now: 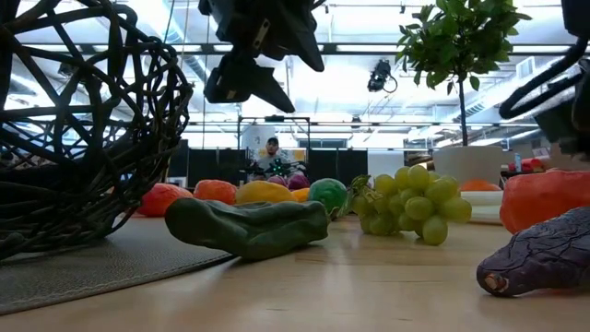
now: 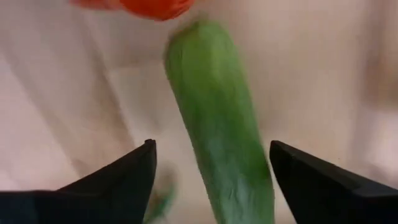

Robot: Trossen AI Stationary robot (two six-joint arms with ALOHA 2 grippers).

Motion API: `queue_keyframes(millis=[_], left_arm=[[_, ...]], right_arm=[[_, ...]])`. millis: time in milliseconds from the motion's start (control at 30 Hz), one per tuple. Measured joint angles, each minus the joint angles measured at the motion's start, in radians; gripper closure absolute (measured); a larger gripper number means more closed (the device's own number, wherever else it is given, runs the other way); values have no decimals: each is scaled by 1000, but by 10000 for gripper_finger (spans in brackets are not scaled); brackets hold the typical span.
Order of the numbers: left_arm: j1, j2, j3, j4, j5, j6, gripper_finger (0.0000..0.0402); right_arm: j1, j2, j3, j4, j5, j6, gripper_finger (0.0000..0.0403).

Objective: Build produce basket
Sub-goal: Put the cucumber into the black basket

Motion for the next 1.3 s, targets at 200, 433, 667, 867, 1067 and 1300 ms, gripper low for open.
queue_keyframes(millis=[200, 433, 667, 867, 1067, 1300], left_arm=[[-9, 0, 0, 0, 61, 0, 161], [6, 0, 0, 0, 74, 1, 169], [44, -1, 62, 33, 73, 87, 182], [93, -1, 180, 47, 53, 196, 196], [145, -17, 318, 51, 39, 311, 207], [214, -23, 438, 80, 24, 265, 198]], right_arm=[[-3, 2, -42, 57, -27, 28, 145], [-11, -101, -44, 17, -65, 71, 237], [-47, -296, 22, -60, -4, 172, 297], [-103, -441, 134, -69, 164, 256, 297], [-166, -527, 265, -52, 353, 272, 288], [-243, -554, 351, 161, 556, 204, 288]])
